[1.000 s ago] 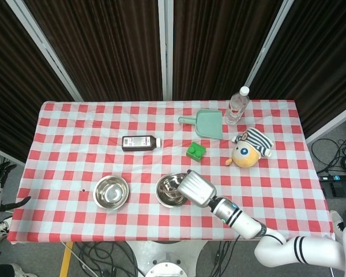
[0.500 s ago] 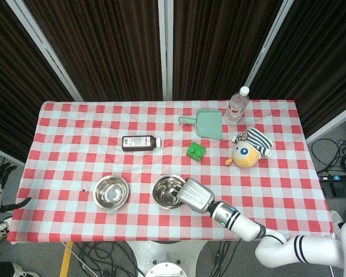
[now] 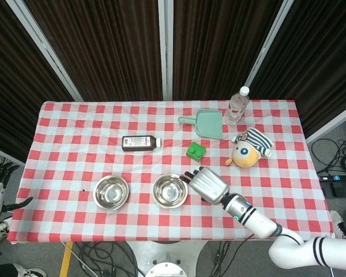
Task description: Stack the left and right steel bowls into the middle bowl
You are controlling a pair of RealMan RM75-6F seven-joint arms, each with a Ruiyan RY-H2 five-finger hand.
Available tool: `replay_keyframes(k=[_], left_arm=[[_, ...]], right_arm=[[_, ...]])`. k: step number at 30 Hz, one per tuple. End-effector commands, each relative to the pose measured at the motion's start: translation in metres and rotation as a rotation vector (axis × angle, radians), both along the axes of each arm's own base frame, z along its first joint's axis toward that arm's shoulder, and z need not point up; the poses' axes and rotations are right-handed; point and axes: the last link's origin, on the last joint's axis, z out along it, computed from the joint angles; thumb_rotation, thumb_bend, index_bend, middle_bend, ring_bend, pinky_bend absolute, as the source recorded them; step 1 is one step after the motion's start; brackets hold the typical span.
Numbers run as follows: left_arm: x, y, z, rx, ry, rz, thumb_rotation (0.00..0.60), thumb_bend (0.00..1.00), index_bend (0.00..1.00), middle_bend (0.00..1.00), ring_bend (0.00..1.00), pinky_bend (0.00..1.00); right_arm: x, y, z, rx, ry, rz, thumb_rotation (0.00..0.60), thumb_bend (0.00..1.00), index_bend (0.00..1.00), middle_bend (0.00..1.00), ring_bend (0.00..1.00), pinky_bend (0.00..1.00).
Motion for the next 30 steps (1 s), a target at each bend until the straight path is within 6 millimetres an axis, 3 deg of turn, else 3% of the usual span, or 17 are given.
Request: replay_keyframes(k=[1, 3, 7, 10, 14, 19, 23, 30], left_arm=[[0.004, 0.002, 0.000, -0.008, -0.005, -0.015, 0.446, 0.03, 0.21, 0.20, 0.09, 0.11], [0.010, 0.004, -0.001, -0.015, -0.017, -0.036, 0.449, 0.03, 0.21, 0.20, 0.09, 0.11], [0.028, 0.006, -0.008, -0.048, -0.039, -0.089, 0.458, 0.03, 0.21, 0.20, 0.09, 0.11], [0.045, 0.005, -0.017, -0.093, -0.046, -0.138, 0.474, 0.03, 0.21, 0.20, 0.09, 0.12], [0.061, 0.002, -0.030, -0.156, -0.036, -0.175, 0.498, 0.03, 0.21, 0.20, 0.09, 0.13], [0.079, 0.001, -0.049, -0.237, -0.015, -0.188, 0.549, 0.03, 0.21, 0.20, 0.09, 0.16], [0.098, -0.005, -0.068, -0.314, 0.001, -0.229, 0.597, 0.03, 0.21, 0.20, 0.09, 0.17], [0.125, -0.008, -0.101, -0.406, -0.012, -0.286, 0.600, 0.03, 0.21, 0.20, 0.09, 0.18]], right_arm=[[-0.026, -0.008, 0.040, -0.122, -0.029, -0.085, 0.600, 0.00, 0.23, 0.30, 0.43, 0.53], [-0.049, -0.009, 0.062, -0.188, -0.028, -0.149, 0.600, 0.00, 0.23, 0.29, 0.36, 0.46], [-0.091, 0.003, 0.092, -0.259, -0.034, -0.264, 0.600, 0.03, 0.22, 0.23, 0.17, 0.23], [-0.123, 0.022, 0.108, -0.301, -0.019, -0.345, 0.600, 0.08, 0.17, 0.17, 0.08, 0.13], [-0.148, 0.039, 0.120, -0.353, -0.031, -0.411, 0.600, 0.12, 0.12, 0.10, 0.01, 0.05], [-0.161, 0.042, 0.137, -0.400, -0.083, -0.446, 0.600, 0.12, 0.11, 0.09, 0.00, 0.02], [-0.161, 0.039, 0.150, -0.418, -0.099, -0.423, 0.600, 0.12, 0.11, 0.09, 0.00, 0.02], [-0.160, 0.035, 0.158, -0.414, -0.123, -0.417, 0.600, 0.12, 0.10, 0.09, 0.00, 0.02]])
